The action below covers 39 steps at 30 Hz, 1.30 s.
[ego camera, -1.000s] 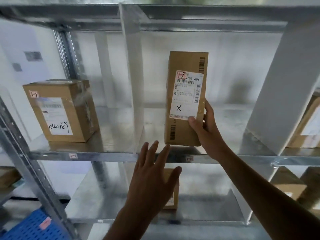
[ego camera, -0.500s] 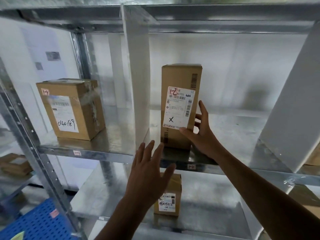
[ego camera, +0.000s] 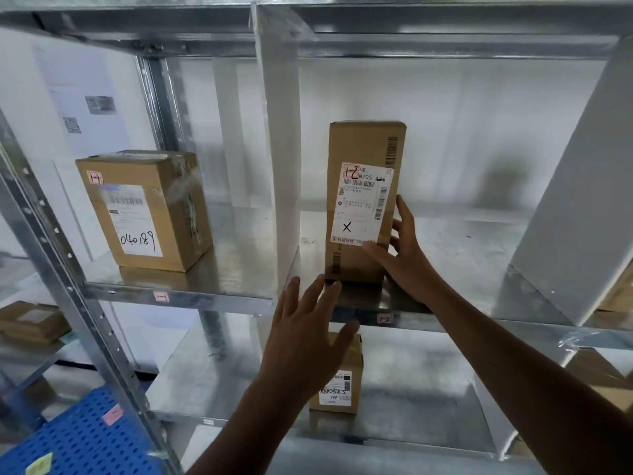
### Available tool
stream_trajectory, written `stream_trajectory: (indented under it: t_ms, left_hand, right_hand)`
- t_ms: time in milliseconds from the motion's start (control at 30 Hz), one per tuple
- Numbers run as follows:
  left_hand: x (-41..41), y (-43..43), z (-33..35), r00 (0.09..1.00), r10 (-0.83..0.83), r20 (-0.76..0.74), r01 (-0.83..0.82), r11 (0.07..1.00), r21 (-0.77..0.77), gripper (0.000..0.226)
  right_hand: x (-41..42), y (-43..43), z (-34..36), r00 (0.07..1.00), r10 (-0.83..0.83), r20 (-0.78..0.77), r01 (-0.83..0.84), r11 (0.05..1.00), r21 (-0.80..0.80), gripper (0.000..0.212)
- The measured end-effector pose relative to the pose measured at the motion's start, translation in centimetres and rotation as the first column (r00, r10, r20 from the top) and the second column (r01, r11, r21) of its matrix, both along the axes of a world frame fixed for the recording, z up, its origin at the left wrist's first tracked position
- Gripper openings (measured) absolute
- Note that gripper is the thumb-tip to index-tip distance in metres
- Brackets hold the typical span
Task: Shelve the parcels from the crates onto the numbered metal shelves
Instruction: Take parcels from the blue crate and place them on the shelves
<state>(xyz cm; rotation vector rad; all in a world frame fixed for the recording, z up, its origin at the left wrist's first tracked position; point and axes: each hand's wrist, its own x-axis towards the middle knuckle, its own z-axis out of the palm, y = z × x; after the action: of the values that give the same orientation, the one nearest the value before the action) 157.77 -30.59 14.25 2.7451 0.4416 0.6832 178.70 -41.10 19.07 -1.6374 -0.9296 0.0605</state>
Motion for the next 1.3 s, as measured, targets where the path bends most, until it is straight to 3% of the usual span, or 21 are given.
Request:
stream_trajectory:
  t_ms: [300, 400, 467, 533, 633, 833, 933, 1100, 1300]
  left_hand:
    - [-0.2, 0.3, 0.1, 0.992, -0.111, 0.068, 0.111, 0.994, 0.004, 0.067]
    - [-1.0, 0.2, 0.0, 0.991, -0.109, 0.081, 0.110, 0.994, -0.011, 0.068]
    - [-2.0, -0.1, -0.6, 0.986, -0.128, 0.107, 0.131, 0.991, -0.024, 0.067]
    - [-3.1, -0.6, -1.4, 0.982, -0.150, 0.113, 0.152, 0.988, -0.011, 0.064]
    - [-5.2, -1.6, -3.0, 0.989, -0.111, 0.099, 0.115, 0.993, -0.032, 0.065]
    - [-11.4, -4.6, -7.1, 0.992, 0.125, 0.006, -0.123, 0.982, -0.143, 0.066]
    - [-15.9, -6.9, -9.3, 0.959, 0.276, -0.065, -0.284, 0.937, -0.205, 0.067]
    - [-25.4, -10.5, -12.4, 0.851, 0.487, -0.197, -0.523, 0.820, -0.233, 0.078]
    - [-38.0, -11.7, -14.6, 0.645, 0.697, -0.313, -0.763, 0.607, -0.221, 0.068]
  right_hand:
    - [-1.5, -1.2, 0.6, 0.998, -0.031, -0.059, 0.031, 0.999, 0.009, 0.104]
    - [-3.0, -2.7, 0.6, 0.985, -0.134, -0.109, 0.134, 0.991, -0.015, 0.101]
    - [-5.1, -4.5, 0.1, 0.976, -0.219, 0.000, 0.219, 0.975, -0.047, 0.086]
    - [-7.6, -7.1, -1.3, 0.934, -0.246, 0.260, 0.266, 0.963, -0.043, 0.067]
    - [-11.4, -10.0, -3.9, 0.863, -0.129, 0.489, 0.236, 0.958, -0.165, 0.060]
    - [-17.6, -11.3, -8.8, 0.889, 0.161, 0.428, 0.065, 0.882, -0.467, 0.062]
    - [-20.2, -10.9, -11.4, 0.915, 0.273, 0.298, -0.068, 0.831, -0.552, 0.069]
    - [-27.1, -8.9, -16.0, 0.871, 0.452, 0.192, -0.246, 0.740, -0.627, 0.073]
    - [-38.0, -5.3, -18.6, 0.743, 0.641, 0.194, -0.427, 0.676, -0.600, 0.065]
